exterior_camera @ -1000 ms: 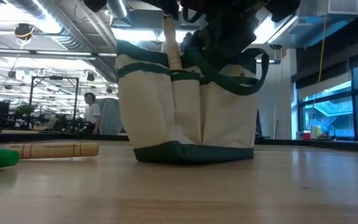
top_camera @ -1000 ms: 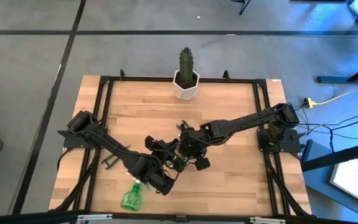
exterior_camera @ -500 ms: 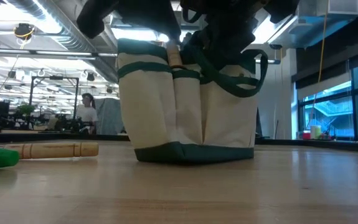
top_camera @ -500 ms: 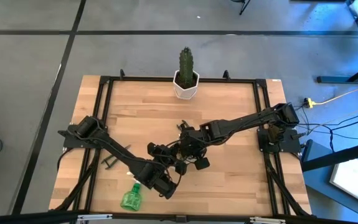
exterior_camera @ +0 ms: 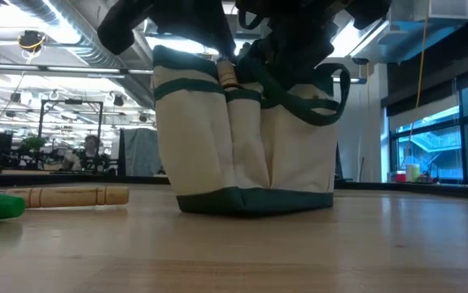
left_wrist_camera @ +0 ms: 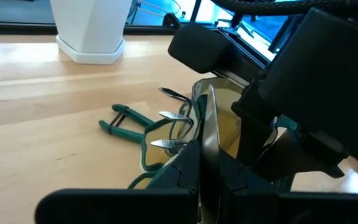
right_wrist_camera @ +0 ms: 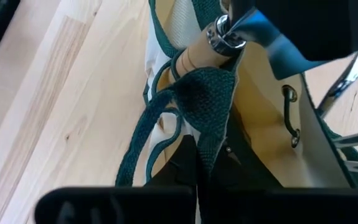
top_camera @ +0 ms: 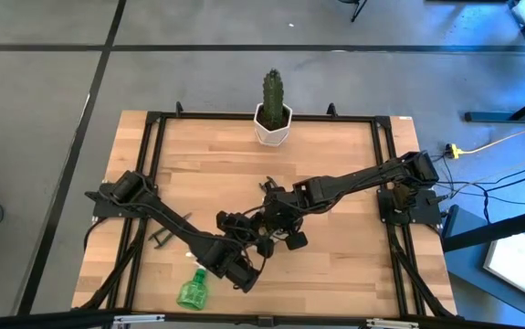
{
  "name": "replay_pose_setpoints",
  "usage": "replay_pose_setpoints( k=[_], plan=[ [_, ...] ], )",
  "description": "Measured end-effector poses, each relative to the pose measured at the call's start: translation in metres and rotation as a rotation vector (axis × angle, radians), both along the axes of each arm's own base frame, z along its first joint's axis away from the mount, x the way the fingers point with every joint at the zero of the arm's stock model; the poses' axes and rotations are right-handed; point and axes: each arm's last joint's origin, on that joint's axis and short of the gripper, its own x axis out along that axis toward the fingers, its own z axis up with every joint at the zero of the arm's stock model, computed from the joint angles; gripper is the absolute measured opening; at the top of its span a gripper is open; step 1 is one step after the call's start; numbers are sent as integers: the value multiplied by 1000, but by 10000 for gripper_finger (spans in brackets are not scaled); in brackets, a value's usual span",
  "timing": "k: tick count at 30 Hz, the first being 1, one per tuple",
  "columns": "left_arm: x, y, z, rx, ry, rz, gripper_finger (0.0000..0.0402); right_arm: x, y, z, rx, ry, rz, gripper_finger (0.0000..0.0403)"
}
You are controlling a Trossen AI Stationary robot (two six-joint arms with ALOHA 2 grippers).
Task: Pick & Place Garden tools in Gardening bag
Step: Put the right brown trowel into the green gardening bag
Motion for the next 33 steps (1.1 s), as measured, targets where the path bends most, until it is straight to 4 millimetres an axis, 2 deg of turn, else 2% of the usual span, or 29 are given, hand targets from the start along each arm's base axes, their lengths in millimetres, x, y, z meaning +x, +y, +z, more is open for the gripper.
replay_pose_setpoints(
  k=[3,12,16,19,29,33],
  plan=[
    [-2,-3,0,-5,-2,-6,16,0,0,0,0,0,0,0],
    [-11,-13,2,-18,-20,-22,108,0,0,1,-13,-5,7,0],
    [-12,-13,4,-1,-72,2,131,0,-1,1,-16,-7,8,0],
    [-12,-10,8,47,-122,26,134,0,-1,1,-16,-7,8,0],
    [-3,8,9,58,-111,76,134,0,-1,1,-16,-7,8,0],
    [0,13,8,-9,-72,76,103,-1,-1,1,-17,-2,8,0]
  ],
)
